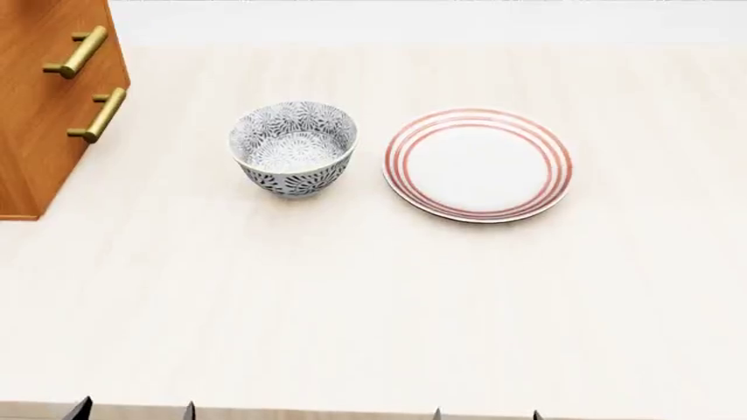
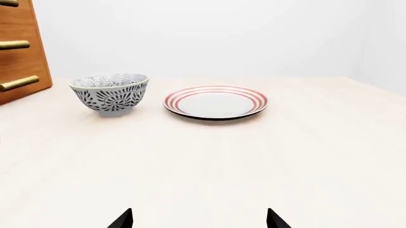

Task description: Open the top drawer of the cabinet.

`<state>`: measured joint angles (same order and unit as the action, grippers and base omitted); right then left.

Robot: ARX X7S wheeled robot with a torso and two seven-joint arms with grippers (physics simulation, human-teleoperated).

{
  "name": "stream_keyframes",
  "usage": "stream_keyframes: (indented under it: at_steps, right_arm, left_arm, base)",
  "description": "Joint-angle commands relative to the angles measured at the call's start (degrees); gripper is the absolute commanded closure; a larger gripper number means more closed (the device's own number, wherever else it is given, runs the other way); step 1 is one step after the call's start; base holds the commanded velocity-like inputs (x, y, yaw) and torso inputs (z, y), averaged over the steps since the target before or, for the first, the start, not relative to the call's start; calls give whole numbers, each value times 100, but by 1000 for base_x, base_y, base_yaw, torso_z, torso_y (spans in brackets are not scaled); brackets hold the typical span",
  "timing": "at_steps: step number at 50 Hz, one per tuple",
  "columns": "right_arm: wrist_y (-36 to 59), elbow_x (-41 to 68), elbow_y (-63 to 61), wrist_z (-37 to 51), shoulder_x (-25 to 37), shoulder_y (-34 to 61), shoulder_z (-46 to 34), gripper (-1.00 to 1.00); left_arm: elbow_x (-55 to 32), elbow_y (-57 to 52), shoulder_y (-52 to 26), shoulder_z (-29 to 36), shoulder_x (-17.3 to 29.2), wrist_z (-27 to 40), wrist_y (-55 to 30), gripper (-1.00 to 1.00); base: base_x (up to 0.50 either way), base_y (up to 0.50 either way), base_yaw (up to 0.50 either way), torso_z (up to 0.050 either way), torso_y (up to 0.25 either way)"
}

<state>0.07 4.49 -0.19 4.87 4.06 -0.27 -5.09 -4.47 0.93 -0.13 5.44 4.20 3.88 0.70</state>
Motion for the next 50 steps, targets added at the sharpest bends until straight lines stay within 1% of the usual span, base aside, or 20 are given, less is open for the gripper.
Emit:
stream_keyframes:
  at_steps: [1, 41, 44, 50]
  right_arm:
    - [23, 94, -28, 94, 79, 0, -102, -100]
    - [39, 417, -8, 325, 291, 26, -338, -100]
    - [51, 469, -33, 315, 300, 20, -355, -100]
    - [52, 458, -81, 328, 344, 5, -422, -100]
  left_arm:
    - [-270, -46, 19, 98, 104, -83, 61, -100]
    - [-508, -45, 1, 305, 299, 191, 118, -100]
    - [-463, -31, -2, 353, 311, 233, 63, -100]
    - [-456, -55, -6, 398, 339, 282, 11, -100]
  base:
    - [0, 0, 0, 50, -2]
    - [0, 0, 0, 50, -3]
    - [87, 0, 0, 18, -4]
    - [500, 0, 0, 0, 0]
